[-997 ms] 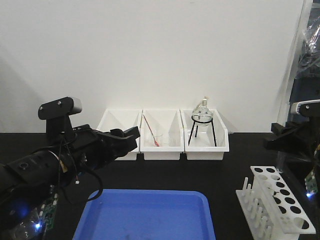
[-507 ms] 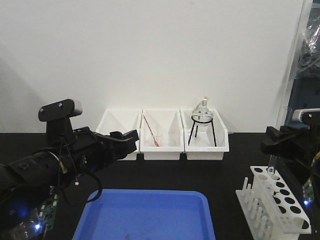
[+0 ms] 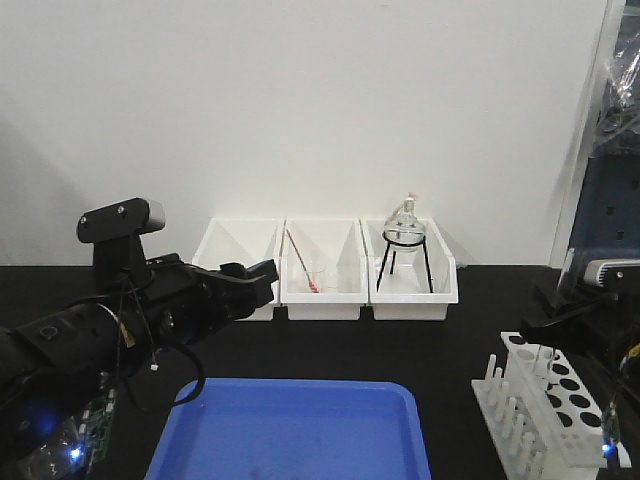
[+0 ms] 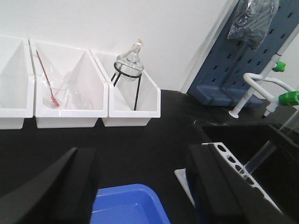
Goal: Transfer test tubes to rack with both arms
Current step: 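Carry the test tube with the right gripper over the white rack, then lower the tube into a rack hole and open the right gripper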
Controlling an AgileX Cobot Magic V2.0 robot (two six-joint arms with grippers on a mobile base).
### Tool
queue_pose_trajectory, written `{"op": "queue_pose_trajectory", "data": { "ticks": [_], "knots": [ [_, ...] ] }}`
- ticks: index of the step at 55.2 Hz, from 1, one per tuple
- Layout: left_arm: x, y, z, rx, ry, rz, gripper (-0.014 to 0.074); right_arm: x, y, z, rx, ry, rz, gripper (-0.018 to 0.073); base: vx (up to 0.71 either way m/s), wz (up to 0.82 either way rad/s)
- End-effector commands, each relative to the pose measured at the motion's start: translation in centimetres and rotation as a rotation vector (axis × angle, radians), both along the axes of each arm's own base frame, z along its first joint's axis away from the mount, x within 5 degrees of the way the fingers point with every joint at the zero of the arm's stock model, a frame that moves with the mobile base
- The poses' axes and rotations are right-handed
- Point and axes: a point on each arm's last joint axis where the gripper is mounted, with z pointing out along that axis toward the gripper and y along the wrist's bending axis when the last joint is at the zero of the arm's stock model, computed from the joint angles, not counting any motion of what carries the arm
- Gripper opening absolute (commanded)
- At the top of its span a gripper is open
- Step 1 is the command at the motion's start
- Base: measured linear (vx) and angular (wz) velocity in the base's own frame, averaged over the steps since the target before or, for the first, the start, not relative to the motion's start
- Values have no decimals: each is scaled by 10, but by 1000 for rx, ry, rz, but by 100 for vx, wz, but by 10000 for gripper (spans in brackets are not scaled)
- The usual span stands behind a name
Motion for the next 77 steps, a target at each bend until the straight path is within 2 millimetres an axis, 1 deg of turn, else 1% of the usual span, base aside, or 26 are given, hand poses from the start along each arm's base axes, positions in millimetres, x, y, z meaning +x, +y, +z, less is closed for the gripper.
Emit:
{"op": "queue_pose_trajectory", "data": {
  "ticks": [1,14,22,42,51,58,64,71,77],
  "knots": [
    [-5,2,30,-82,-117,-13,522,1,0,25,13,-157,19,-11,0,0],
    [-5,2,30,-82,-117,-13,522,3,0,19,-30,-128,13,-11,0,0],
    [-5,2,30,-82,-117,-13,522,5,-1,12,-33,-93,10,-11,0,0],
    [-5,2,30,-82,-117,-13,522,16,2,-21,0,-136,56,-11,0,0],
    [-5,2,30,-82,-117,-13,522,19,3,-32,14,-148,68,-11,0,0],
    [-5,2,30,-82,-117,-13,522,21,5,-41,36,-210,94,-10,0,0],
    [-5,2,30,-82,-117,-13,522,21,7,-43,51,-266,119,-7,0,0],
    [-5,2,30,-82,-117,-13,522,21,8,-48,27,-223,133,1,0,0],
    [-5,2,30,-82,-117,-13,522,20,13,-55,-28,-148,196,34,0,0]
  ]
}}
